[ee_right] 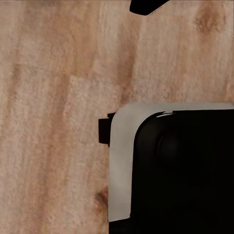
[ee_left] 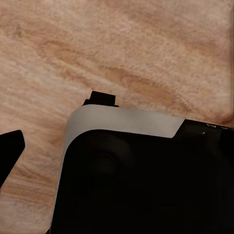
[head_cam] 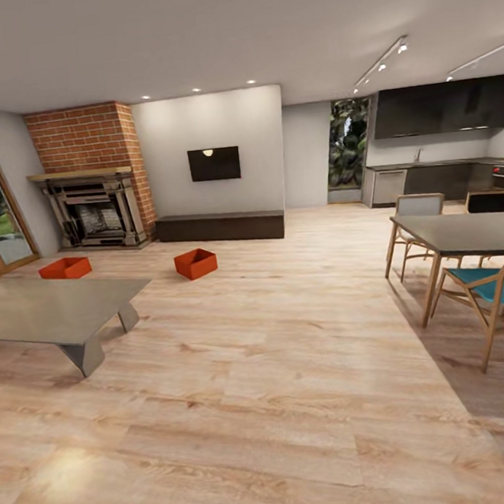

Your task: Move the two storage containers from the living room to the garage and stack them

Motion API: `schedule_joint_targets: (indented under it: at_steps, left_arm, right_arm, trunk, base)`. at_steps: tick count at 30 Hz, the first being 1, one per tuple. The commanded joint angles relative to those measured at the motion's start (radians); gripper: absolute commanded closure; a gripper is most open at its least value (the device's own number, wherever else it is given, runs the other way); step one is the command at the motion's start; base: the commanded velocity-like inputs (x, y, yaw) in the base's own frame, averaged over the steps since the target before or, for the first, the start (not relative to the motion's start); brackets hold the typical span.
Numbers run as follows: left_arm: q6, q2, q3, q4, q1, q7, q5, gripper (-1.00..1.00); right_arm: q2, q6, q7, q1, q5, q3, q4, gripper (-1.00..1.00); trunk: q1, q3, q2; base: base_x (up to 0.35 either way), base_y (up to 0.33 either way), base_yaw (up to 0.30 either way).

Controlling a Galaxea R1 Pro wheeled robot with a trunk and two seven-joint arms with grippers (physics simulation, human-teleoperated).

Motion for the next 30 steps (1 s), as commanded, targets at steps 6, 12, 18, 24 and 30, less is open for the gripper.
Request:
schedule_joint_targets:
  at_steps: [6,12,18,24,30]
  left_arm:
    - [0.002,0.000,0.000,0.001,0.000,0.001,0.007,-1.00]
    - [0.004,0.000,0.000,0.001,0.000,-0.004,0.007,-1.00]
    - [0.004,0.000,0.000,-0.002,0.000,-0.007,0.007,-1.00]
    - [0.004,0.000,0.000,-0.005,0.000,-0.008,0.006,-1.00]
    - [0.004,0.000,0.000,-0.009,0.000,-0.008,0.005,-1.00]
  right_arm:
    - [-0.005,-0.005,0.007,-0.001,-0.011,0.007,0.003,-1.00]
    - [-0.006,0.001,0.007,-0.001,-0.009,0.008,0.003,-1.00]
    - [-0.009,0.003,0.008,-0.001,-0.009,0.008,0.003,-1.00]
    - [-0.009,0.001,0.007,-0.001,-0.009,0.006,0.003,-1.00]
    - [-0.007,-0.004,0.007,-0.001,-0.010,0.005,0.003,-1.00]
  trunk:
    - [0.001,-0.001,0.000]
    - [0.001,-0.001,0.000]
    - [0.001,-0.001,0.000]
    - [0.001,-0.001,0.000]
    - [0.001,-0.001,0.000]
  base:
    - [0.324,0.000,0.000]
    - [0.324,0.000,0.000]
    - [0.324,0.000,0.000]
    - [0.324,0.000,0.000]
    - [0.324,0.000,0.000]
